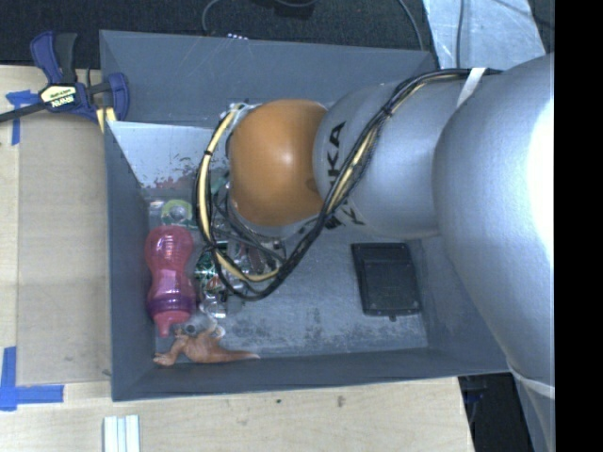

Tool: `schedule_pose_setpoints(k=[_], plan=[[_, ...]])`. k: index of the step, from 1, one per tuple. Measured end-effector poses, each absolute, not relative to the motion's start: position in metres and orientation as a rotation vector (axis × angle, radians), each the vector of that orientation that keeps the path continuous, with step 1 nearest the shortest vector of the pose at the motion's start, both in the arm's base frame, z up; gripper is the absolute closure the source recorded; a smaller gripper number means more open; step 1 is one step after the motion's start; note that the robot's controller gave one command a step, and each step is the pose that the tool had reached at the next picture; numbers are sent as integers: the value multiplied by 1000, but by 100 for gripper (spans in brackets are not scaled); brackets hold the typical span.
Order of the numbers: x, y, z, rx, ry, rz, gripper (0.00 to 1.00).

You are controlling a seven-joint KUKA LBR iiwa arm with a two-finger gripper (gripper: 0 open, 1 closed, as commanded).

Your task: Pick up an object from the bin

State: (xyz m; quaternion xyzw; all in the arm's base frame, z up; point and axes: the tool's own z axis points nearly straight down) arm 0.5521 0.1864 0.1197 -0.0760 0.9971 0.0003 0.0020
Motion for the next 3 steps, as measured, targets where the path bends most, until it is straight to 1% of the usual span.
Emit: schedule_pose_setpoints(k=[1, 2, 3], plan=[[530, 182, 114, -244, 3134, 0, 0], [562, 171, 93, -410, 3107, 5, 0], [523, 157, 81, -573, 3060, 8, 100]])
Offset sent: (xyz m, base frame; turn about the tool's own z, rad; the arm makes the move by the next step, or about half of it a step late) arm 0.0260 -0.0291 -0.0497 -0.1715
